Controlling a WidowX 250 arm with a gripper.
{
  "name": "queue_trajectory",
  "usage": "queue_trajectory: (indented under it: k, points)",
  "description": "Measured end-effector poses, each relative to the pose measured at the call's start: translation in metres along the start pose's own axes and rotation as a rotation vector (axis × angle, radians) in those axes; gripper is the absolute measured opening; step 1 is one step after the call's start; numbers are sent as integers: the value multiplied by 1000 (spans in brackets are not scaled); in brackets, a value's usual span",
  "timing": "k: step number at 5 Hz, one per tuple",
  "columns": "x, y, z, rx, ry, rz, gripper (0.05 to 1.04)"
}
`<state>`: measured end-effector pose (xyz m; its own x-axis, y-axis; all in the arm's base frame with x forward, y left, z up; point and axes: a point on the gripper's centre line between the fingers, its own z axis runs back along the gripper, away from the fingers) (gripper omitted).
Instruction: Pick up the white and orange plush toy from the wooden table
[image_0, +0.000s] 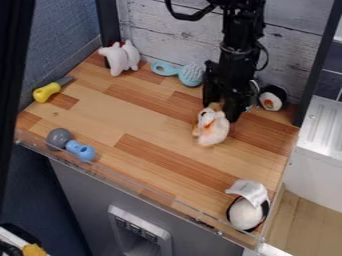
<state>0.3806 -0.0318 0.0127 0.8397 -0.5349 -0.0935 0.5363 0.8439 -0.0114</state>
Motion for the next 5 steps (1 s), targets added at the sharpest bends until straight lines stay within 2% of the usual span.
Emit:
queue_trajectory:
  k: [1, 2, 3, 4, 5]
  points:
    - [-2, 1, 1, -5, 10, 23, 360]
    - [-1, 5, 3, -18, 14, 140, 149]
    - [2, 6, 5, -31, 19, 267, 62]
    - [6, 6, -1, -42, 33, 346, 55]
    - [9, 7, 2, -40, 26, 375, 55]
